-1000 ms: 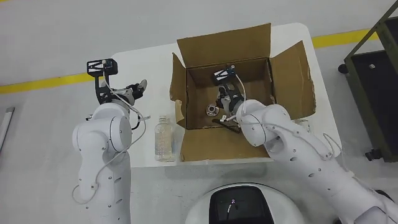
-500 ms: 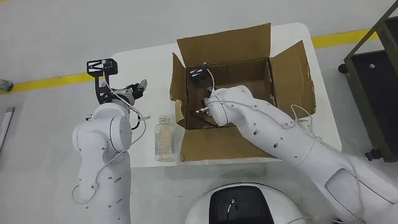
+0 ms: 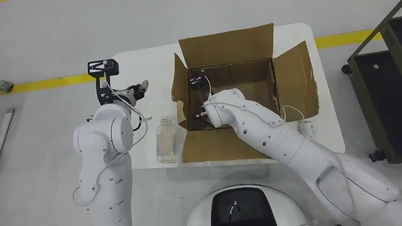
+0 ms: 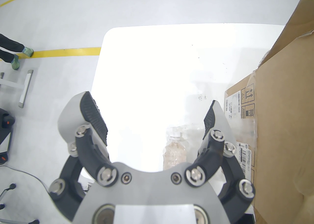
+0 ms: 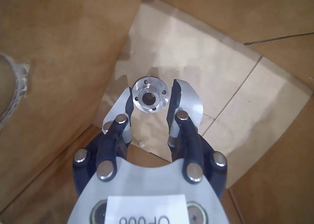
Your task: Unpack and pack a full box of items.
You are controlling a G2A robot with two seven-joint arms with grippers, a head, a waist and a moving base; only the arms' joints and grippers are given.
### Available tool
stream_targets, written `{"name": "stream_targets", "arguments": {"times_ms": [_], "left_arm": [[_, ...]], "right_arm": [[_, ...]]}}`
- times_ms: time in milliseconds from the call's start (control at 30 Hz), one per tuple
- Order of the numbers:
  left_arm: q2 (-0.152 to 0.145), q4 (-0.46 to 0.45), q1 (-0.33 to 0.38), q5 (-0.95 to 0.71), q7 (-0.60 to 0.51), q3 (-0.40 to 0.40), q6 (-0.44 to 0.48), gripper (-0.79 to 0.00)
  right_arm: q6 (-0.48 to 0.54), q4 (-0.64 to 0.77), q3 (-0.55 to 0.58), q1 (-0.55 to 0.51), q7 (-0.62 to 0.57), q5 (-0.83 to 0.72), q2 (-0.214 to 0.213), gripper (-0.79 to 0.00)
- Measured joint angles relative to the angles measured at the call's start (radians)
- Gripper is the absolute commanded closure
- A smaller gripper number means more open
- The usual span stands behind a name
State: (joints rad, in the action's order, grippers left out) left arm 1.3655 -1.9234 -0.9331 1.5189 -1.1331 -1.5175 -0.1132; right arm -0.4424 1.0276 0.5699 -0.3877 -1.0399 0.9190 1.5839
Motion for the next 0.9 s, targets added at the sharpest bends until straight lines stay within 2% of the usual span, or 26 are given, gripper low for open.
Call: {"name": "stream_targets", "arguments": {"times_ms": [267,300,900], "left_arm": [[0.000,0.000,0.000,0.000,0.000,0.000,0.000,-0.785],[0.000,0.000,0.000,0.000,0.000,0.000,0.000,-0.785],[0.000,0.000,0.000,0.000,0.000,0.000,0.000,-0.785]], "right_arm": [[0.020,-0.067,-0.010,0.009,-0.007,0.000,0.031,-0.376],[0.022,-0.077,-0.011,0.011,-0.007,0.001,0.036,-0.409],[0.058,-0.208,-0.008,0.029,0.006,0.019,0.094,-0.360]]}}
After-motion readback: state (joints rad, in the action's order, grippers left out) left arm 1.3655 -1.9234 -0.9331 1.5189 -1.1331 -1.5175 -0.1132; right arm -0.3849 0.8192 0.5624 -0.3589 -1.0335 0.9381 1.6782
